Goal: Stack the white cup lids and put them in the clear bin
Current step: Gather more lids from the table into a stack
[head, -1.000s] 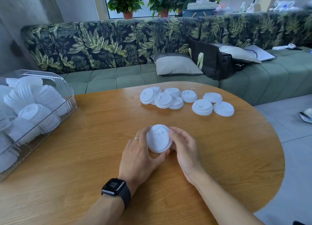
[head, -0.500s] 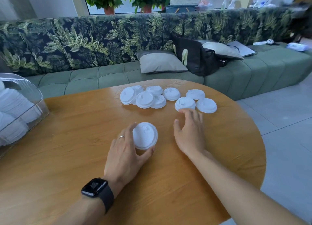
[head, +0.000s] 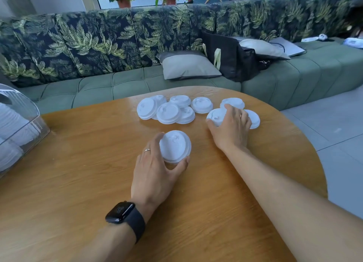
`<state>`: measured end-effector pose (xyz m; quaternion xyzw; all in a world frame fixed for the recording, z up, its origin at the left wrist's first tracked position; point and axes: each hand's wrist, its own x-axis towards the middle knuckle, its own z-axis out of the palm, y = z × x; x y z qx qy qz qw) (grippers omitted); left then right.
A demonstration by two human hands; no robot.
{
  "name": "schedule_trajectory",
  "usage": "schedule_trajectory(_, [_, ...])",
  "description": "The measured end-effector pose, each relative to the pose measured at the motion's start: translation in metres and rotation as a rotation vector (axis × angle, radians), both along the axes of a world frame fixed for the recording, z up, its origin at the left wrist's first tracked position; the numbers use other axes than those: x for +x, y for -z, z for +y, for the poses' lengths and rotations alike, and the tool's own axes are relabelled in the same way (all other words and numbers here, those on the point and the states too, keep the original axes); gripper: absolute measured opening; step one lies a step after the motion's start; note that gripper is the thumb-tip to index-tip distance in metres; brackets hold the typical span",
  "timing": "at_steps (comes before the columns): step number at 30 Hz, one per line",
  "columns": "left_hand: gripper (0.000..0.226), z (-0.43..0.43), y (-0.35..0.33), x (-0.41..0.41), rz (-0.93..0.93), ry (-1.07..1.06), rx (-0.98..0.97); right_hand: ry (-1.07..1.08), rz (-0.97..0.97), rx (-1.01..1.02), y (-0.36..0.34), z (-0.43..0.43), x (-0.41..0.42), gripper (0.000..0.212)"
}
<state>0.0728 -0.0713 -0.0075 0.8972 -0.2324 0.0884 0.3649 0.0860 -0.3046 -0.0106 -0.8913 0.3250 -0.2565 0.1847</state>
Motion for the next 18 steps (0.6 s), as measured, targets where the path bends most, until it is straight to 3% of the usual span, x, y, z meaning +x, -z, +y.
schedule_trajectory(3, [0.083,0.001,0.0,0.0,0.022,-0.016,-0.023,-0.01,-0.031,0.015,-0.001,0.001,-0.001,0.069])
schedule_trajectory(7, [0.085,0.003,-0.002,-0.005,0.037,-0.01,-0.053,-0.104,-0.215,0.095,-0.001,0.011,-0.013,0.065])
schedule_trajectory(13, [0.09,0.017,-0.008,-0.017,0.157,0.038,-0.24,-0.343,-0.477,0.364,-0.008,0.064,-0.059,0.066])
schedule_trajectory(18, [0.091,0.038,-0.011,-0.031,0.216,0.068,-0.333,-0.45,-0.477,0.687,-0.004,0.104,-0.087,0.074])
